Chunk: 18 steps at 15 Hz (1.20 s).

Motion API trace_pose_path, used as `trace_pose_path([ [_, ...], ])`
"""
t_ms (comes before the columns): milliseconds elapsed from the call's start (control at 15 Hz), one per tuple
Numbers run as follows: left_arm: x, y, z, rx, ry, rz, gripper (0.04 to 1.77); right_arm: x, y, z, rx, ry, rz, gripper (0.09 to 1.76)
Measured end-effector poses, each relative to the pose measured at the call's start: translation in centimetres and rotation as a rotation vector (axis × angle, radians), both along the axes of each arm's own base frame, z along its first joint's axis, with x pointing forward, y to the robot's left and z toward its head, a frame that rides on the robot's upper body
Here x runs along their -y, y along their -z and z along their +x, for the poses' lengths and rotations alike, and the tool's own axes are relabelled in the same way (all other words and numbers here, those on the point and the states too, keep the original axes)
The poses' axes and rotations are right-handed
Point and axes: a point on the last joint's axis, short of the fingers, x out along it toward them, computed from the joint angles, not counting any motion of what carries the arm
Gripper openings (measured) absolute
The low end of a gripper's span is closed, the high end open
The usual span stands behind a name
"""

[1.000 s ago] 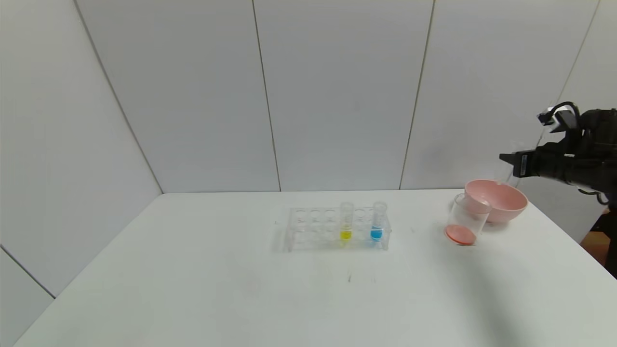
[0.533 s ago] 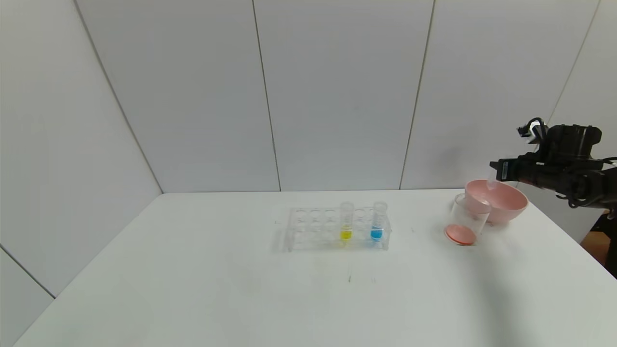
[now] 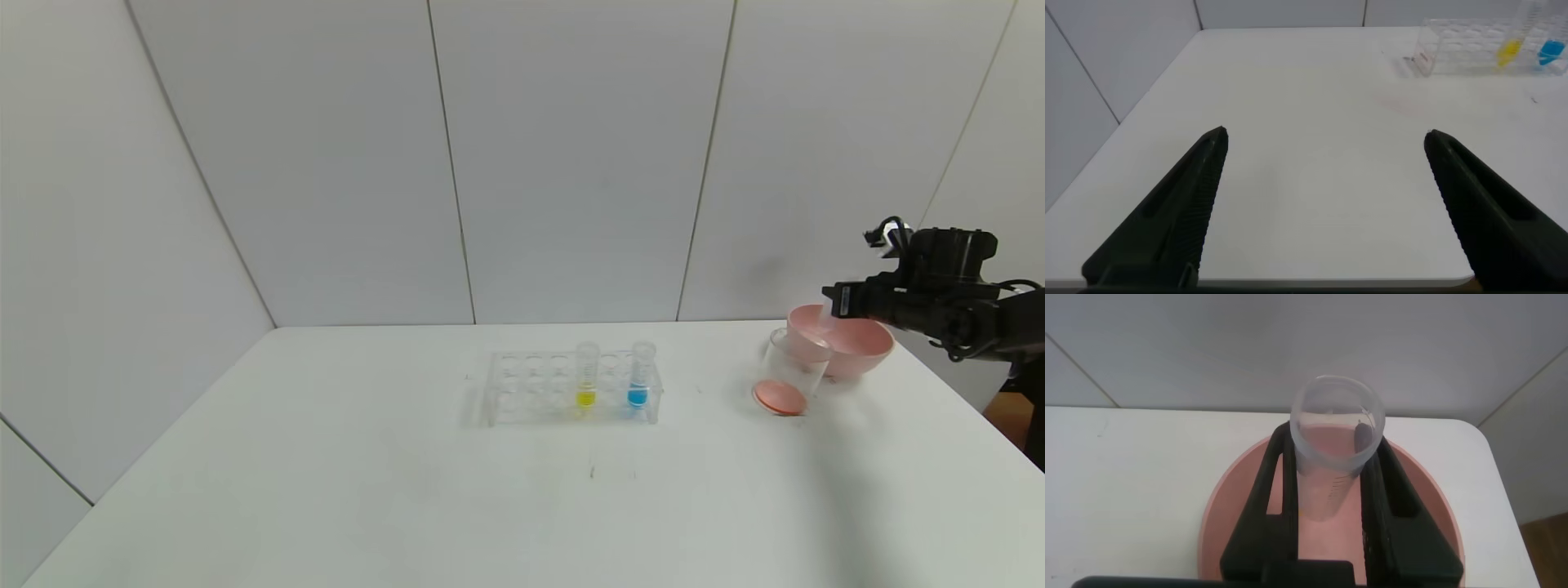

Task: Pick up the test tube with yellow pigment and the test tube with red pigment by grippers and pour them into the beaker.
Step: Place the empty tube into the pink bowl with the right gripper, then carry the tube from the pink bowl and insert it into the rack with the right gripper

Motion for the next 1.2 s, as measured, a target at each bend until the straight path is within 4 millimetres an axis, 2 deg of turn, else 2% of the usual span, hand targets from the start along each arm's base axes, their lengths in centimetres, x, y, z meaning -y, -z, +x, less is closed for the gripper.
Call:
trace_pose_path([
  [200,0.0,0.0,0.0,0.0,0.0,0.0,1.72,0.1,0.1,-0.1,-0.009,0.002,0.003,0.52],
  [400,0.0,0.0,0.0,0.0,0.0,0.0,1.72,0.0,-0.2,-0.1,0.007,0.001,-0.001,0.91],
  [667,0.0,0.0,0.0,0.0,0.0,0.0,1.72,0.0,-0.7,-0.4,0.015,-0.001,-0.006,1.23],
  [933,0.0,0.0,0.0,0.0,0.0,0.0,1.72,-0.7,-2.3,-0.8,0.038,-0.014,-0.014,1.42],
  [1200,0.0,0.0,0.0,0.0,0.0,0.0,1.72,-3.0,-4.5,-2.6,0.05,-0.054,-0.017,1.54],
])
